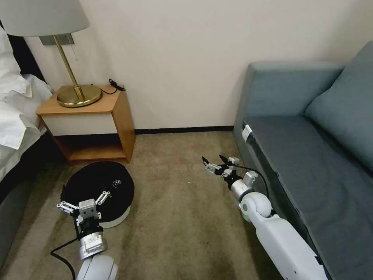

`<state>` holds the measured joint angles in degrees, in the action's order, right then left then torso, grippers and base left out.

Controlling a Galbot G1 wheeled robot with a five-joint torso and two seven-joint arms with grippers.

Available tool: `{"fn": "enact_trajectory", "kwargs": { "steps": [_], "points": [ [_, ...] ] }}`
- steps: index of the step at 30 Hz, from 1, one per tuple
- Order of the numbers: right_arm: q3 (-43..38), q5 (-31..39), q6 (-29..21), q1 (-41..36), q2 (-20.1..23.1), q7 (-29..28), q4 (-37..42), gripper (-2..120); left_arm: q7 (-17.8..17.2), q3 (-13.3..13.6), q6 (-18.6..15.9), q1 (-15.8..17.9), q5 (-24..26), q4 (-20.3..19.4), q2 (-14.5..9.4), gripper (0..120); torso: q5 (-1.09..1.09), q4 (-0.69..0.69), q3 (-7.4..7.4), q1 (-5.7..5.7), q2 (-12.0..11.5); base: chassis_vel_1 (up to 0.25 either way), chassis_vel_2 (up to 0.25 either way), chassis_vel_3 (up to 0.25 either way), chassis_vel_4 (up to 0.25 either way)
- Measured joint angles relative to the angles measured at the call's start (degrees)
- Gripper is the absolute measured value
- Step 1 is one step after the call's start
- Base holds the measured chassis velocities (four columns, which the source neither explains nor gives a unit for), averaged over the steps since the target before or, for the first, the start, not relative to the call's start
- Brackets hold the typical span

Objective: Pick up the trash bin, then pick up the garbage on the floor and place it into the trash bin.

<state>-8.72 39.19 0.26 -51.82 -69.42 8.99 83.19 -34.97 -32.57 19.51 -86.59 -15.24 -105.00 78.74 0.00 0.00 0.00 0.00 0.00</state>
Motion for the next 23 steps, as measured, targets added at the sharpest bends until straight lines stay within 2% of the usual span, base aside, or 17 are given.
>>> {"fn": "enact_trajectory", "kwargs": {
  "steps": [23],
  "points": [
    [0.06, 0.06, 0.03, 0.09, 0.01, 0.07, -0.08, 100, -0.01, -0.01, 0.00, 0.01, 0.03, 0.06, 0.01, 100, 0.00, 0.00, 0.00, 0.00, 0.00, 0.000, 0.000, 0.000, 0.000]
  ]
}}
